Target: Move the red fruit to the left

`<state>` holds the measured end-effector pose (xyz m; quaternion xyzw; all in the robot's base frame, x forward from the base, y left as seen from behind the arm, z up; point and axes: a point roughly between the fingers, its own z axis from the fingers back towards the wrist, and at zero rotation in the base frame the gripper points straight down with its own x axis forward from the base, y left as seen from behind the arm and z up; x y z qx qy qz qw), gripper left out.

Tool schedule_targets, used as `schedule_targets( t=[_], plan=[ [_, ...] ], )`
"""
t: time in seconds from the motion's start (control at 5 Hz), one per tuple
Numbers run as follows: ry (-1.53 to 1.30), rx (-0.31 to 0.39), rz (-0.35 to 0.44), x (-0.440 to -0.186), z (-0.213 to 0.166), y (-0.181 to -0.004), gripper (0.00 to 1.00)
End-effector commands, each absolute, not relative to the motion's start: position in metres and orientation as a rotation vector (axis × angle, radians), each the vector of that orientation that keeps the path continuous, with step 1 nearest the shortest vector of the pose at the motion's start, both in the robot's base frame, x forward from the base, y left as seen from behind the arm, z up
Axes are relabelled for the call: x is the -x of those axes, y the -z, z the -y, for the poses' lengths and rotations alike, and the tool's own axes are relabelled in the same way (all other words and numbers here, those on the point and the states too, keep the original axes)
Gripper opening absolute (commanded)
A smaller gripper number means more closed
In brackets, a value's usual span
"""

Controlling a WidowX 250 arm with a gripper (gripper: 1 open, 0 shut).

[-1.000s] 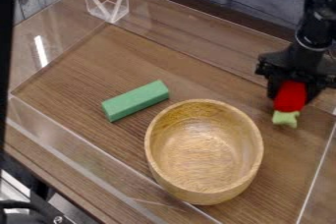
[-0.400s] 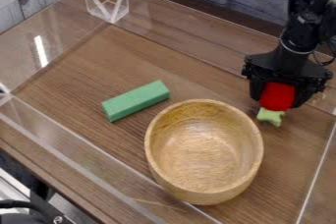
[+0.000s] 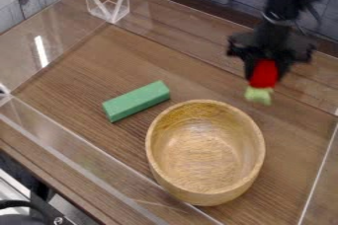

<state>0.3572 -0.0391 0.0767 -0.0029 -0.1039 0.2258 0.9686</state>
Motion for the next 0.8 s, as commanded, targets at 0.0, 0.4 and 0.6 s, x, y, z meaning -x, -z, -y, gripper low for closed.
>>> schedule_targets(
  t=[0.0, 0.4, 0.6],
  plan=[
    [-0.461, 0.044, 0.296, -0.372, 0.033, -0.109, 0.00],
    [-0.360, 0.076, 0.294, -0.361, 0.018, -0.123, 0.00],
    [-0.388, 0.078, 0.293, -0.355, 0.018, -0.131, 0.00]
  ],
)
